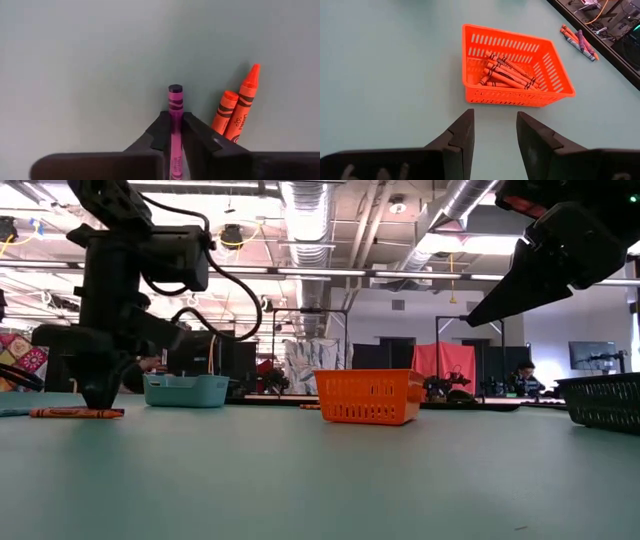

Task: Sort crayons
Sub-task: Put the violet crayon into black bin

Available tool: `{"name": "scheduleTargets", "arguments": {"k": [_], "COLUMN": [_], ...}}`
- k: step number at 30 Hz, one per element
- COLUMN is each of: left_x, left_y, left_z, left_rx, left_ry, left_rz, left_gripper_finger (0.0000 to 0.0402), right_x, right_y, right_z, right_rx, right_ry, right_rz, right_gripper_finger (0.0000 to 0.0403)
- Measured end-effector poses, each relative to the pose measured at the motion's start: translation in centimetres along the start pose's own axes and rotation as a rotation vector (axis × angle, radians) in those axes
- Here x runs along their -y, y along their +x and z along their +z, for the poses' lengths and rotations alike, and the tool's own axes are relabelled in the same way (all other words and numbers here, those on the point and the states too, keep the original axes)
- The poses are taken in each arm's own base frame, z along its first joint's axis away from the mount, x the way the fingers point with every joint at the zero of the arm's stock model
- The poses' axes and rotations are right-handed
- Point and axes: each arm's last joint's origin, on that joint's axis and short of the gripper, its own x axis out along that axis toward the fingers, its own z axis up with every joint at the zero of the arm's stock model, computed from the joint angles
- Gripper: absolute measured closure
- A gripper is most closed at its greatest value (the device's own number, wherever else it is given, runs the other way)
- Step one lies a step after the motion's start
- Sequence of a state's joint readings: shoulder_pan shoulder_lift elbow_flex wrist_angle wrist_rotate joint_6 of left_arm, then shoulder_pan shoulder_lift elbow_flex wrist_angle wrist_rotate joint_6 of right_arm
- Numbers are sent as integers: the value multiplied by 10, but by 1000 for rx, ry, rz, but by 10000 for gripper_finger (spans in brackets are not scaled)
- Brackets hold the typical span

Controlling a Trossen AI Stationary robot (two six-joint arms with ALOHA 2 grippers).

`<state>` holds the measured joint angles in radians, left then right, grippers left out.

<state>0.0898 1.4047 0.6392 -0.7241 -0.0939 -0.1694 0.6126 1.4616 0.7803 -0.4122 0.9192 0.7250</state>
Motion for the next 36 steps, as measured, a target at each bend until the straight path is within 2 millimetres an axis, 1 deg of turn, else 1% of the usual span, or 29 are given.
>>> {"name": "scheduleTargets", "arguments": {"k": [3, 9, 16, 18, 22, 27, 36], "left_x": [-1, -1, -1, -2, -2, -1, 2], "left_y": [2, 4, -5, -12, -22, -37, -63], "left_z": [-1, -2, 6, 13, 19, 33, 61], "left_rx": [4, 6, 32, 82, 111, 183, 401], "left_ry": [5, 12, 36, 33, 42, 59, 110], "left_rz": [-4, -2, 18, 32, 33, 29, -7], "left_gripper_finger": [394, 398, 400, 401, 401, 401, 401], "right_x": [0, 0, 0, 0, 0, 0, 0], "right_y": [0, -1, 0, 0, 0, 0, 0], "right_z": [0, 0, 0, 0, 0, 0, 0], "right_rx": [1, 1, 1, 1, 1, 1, -2], "right_ry": [0, 0, 1, 1, 1, 0, -4], "right_rz": [2, 3, 3, 3, 3, 3, 1], "right_gripper_finger": [262, 262, 262, 262, 262, 262, 262]}}
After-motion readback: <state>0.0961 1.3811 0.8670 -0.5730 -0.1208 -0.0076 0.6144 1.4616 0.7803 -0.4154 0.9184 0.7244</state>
